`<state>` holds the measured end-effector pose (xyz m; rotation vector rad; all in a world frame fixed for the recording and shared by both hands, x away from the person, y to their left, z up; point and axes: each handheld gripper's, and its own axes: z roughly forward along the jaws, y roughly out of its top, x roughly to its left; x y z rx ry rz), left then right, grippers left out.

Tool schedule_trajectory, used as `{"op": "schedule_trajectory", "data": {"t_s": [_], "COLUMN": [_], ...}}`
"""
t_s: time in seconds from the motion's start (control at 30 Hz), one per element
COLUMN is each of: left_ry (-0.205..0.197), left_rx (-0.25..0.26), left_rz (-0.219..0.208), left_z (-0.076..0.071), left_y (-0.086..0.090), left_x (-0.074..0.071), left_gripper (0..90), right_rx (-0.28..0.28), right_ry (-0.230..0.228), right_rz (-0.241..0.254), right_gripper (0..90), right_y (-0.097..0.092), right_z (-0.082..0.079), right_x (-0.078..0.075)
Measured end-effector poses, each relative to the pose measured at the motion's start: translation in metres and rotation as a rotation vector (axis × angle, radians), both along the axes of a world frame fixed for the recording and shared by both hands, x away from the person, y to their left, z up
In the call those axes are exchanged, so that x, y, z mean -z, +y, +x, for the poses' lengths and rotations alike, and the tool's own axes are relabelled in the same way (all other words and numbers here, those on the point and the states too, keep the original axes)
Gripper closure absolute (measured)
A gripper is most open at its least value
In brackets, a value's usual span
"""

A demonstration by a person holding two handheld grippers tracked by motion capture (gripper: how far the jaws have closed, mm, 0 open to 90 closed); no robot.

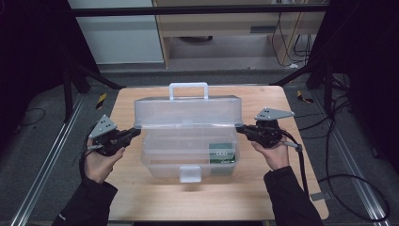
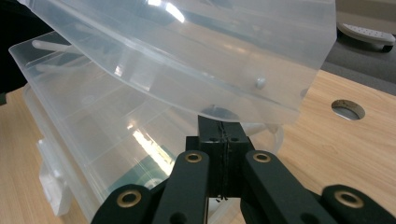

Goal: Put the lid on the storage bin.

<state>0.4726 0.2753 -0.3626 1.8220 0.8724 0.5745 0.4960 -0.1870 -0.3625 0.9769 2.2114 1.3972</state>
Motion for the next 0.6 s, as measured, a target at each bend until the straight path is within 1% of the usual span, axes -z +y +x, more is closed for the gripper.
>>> {"op": "schedule_trajectory", "data": {"t_s": [0.17,0.27,0.37,0.4,0.47,0.5,0.6], "left_ry": [0.014,0.027,0.036,0.041,0.051,0.057,0.075], "left_rx": [0.010,0.016,0.020,0.023,0.022,0.021,0.015], "left_rz": [0.013,0.025,0.045,0.053,0.061,0.063,0.071], "left_z": [-0.004,-0.007,-0.010,-0.011,-0.012,-0.012,-0.013], "left_y": [0.001,0.003,0.004,0.005,0.007,0.008,0.011], "left_x": [0.004,0.009,0.014,0.016,0.020,0.023,0.028], "left_gripper": [89.7,89.7,89.7,89.7,89.6,89.6,89.6], "right_rx": [-0.006,-0.007,-0.006,-0.005,0.005,0.007,0.007], "right_ry": [0.006,0.018,0.026,0.035,0.043,0.049,0.059], "right_rz": [-0.017,-0.022,-0.038,-0.040,-0.054,-0.050,-0.067], "right_gripper": [90.0,90.0,90.0,90.0,90.0,90.0,90.0], "right_y": [-0.001,-0.002,-0.004,-0.005,-0.007,-0.009,-0.011], "right_z": [-0.007,-0.010,-0.014,-0.015,-0.018,-0.019,-0.022], "right_x": [0.003,0.006,0.010,0.011,0.014,0.016,0.022]}}
